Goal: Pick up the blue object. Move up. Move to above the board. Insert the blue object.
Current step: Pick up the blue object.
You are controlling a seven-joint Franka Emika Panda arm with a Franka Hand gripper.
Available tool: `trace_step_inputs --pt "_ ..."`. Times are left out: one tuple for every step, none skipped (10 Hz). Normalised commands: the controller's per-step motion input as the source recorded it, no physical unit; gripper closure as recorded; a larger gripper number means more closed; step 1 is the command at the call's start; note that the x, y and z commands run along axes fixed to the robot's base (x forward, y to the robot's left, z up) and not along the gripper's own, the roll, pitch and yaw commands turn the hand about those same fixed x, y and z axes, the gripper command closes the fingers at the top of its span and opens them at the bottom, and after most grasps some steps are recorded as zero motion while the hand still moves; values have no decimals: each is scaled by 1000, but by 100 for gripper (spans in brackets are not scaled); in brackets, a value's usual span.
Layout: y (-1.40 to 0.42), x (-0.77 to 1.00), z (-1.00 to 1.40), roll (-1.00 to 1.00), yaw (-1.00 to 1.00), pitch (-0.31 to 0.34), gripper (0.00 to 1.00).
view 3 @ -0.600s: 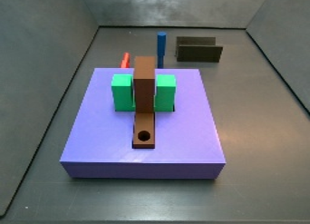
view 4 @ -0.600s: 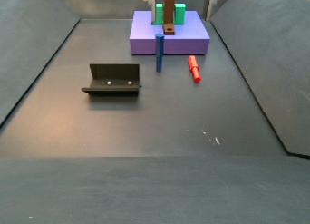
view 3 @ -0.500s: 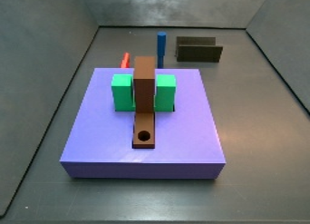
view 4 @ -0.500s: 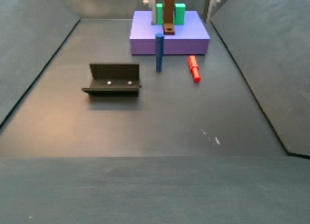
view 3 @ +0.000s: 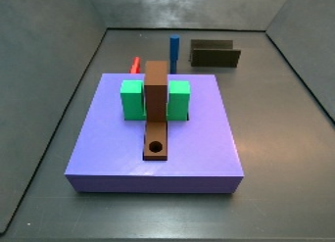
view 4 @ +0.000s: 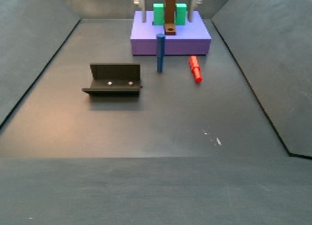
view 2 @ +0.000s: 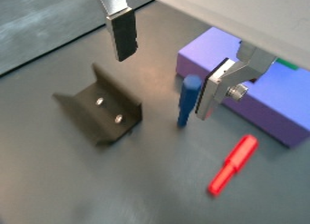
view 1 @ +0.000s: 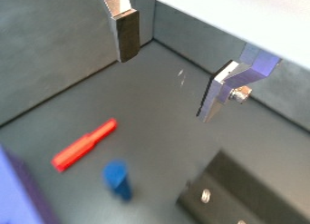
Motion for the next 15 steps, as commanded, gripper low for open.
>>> trace_step_inputs --pt "-600 426 -249 93 0 54 0" --pt "-494 283 -266 69 0 14 0" --pt "-334 63 -229 17 0 0 0" --pt "-271 91 -280 0 0 0 0" --pt "-326 120 -314 0 31 -21 0" --pt "-291 0 -291 0 9 -61 0" --pt "-251 0 -297 0 0 -51 0" --pt "-263 60 -297 0 9 -36 0" --pt "-217 34 -300 0 14 -40 0" --pt "-146 9 -314 0 6 -44 0" --pt "-23 0 -351 3 20 -13 0" --pt "0 -34 -394 43 20 -13 0" --pt "0 0 -374 36 49 0 0" --pt "0 0 -349 16 77 0 0" --pt "0 0 -406 46 83 0 0"
